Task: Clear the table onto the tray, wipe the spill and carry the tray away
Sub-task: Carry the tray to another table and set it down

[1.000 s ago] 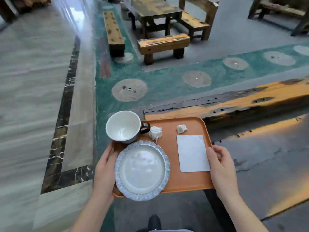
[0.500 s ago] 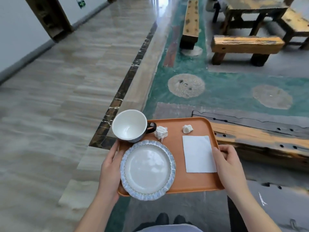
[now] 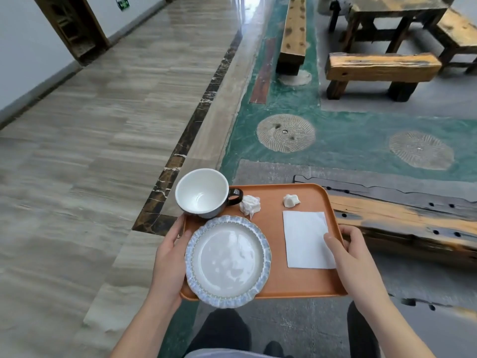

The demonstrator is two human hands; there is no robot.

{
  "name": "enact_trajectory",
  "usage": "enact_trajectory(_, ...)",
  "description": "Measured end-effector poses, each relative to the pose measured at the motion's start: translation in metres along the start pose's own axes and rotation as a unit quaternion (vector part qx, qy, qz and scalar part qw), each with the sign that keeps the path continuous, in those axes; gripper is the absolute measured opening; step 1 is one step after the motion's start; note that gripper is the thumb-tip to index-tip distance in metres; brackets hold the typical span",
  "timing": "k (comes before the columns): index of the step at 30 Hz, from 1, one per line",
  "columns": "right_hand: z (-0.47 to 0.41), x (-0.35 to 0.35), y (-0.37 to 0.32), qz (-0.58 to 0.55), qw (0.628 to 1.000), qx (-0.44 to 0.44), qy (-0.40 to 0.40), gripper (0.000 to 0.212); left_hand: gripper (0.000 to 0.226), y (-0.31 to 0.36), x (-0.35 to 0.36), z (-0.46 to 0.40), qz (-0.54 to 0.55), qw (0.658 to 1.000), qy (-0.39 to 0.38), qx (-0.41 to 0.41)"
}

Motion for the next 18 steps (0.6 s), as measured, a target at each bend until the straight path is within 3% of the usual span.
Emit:
enact_trajectory(4, -0.031, 0.004, -0.01, -0.007, 1.0, 0.006, 0.01, 0.027, 0.036, 0.014, 0.014, -0.037, -0.013, 1.0, -0.017, -0.003)
enact_trajectory(10, -0.102, 0.019, -0.043, -0.023, 0.999, 0.037, 0.029, 0.009, 0.035, 0.044, 0.032, -0.132, -0.045, 0.996, -0.076, 0.002)
enact_trajectory(18, -0.182, 0.067, -0.114, -0.065, 0.993, 0.015, 0.101, 0.018, 0.037, 0.101, 0.032, -0.251, -0.007, 0.992, -0.124, -0.016)
Point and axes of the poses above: each hand's wrist, its own z-axis away from the middle knuckle, its own x-axis out of the palm, y = z × x, the point moved 4 cm from there along -z, towards the middle knuckle, and after that the axes turned 5 degrees about -y, right-handed, at the moved point
